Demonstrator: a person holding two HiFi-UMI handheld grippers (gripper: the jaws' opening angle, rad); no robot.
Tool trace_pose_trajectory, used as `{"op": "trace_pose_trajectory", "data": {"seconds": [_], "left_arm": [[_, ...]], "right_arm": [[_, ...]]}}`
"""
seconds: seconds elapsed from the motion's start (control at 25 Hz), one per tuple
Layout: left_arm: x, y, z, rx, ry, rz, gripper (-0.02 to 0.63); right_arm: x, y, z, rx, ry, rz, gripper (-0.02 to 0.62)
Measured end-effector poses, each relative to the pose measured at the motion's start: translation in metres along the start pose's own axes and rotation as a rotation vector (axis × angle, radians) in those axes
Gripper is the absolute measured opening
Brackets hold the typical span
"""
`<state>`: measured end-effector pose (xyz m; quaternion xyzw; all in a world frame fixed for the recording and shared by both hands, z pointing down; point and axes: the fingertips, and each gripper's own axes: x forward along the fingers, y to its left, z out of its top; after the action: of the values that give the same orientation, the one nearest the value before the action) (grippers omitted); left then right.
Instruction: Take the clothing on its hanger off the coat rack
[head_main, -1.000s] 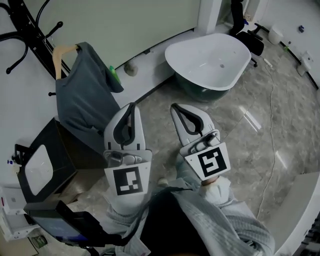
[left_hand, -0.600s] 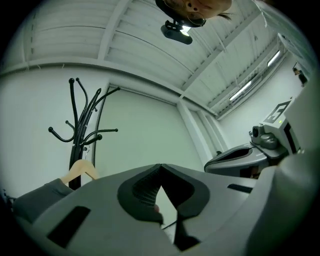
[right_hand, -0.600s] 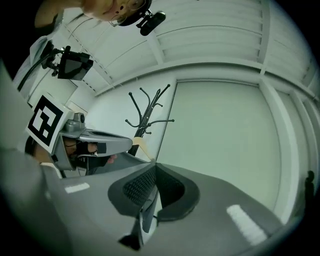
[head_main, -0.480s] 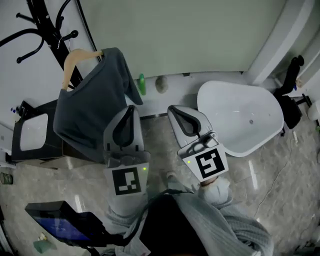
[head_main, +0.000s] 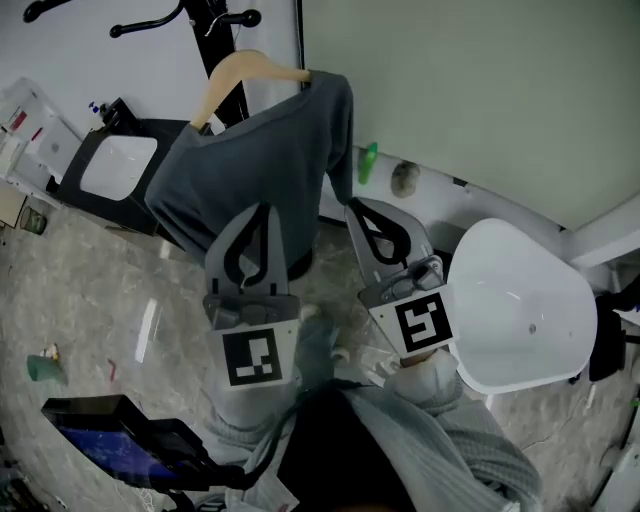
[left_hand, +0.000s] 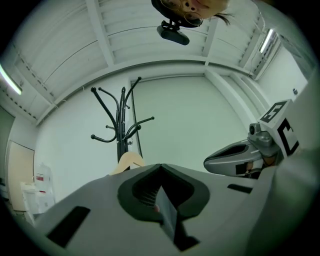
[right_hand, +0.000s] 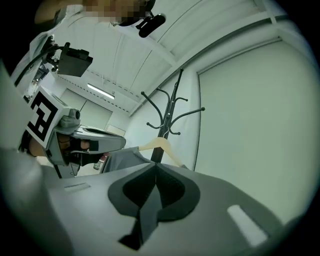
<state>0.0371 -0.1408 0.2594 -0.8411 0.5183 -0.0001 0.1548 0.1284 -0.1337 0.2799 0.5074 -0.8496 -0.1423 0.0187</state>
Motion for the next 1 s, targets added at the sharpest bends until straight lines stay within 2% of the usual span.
{"op": "trace_pose_trajectory", "data": {"seconds": [0.12, 0.24, 0.4, 0.56, 0.88, 1.0], "left_arm": [[0.02, 0.02, -0.007, 0.011, -0.008, 0.052, 0.005], [0.042, 0.034, -0.007, 0.019, -0.032, 0.065, 0.005], [0.068, 0.052, -0.003, 0.085, -0.039, 0.085, 0.005], [0.089, 0.067, -0.004, 0.143, -0.015, 0.102, 0.005], [0.109, 0.081, -0.01, 0.172, 0.069, 0.107, 0.005], [0.113, 0.089, -0.009, 0.182, 0.076, 0.144, 0.005]], "right_arm": [[0.03, -0.005, -0.006, -0.012, -0.017, 0.042, 0.003], [0.059, -0.018, -0.007, -0.021, -0.038, 0.056, 0.003], [0.092, -0.035, 0.0, -0.034, -0.074, 0.063, 0.003], [0.12, -0.049, 0.004, -0.057, -0.108, 0.074, 0.003], [0.154, -0.066, 0.002, -0.148, -0.111, 0.142, 0.003], [0.166, -0.073, 0.003, -0.155, -0.126, 0.185, 0.003]]}}
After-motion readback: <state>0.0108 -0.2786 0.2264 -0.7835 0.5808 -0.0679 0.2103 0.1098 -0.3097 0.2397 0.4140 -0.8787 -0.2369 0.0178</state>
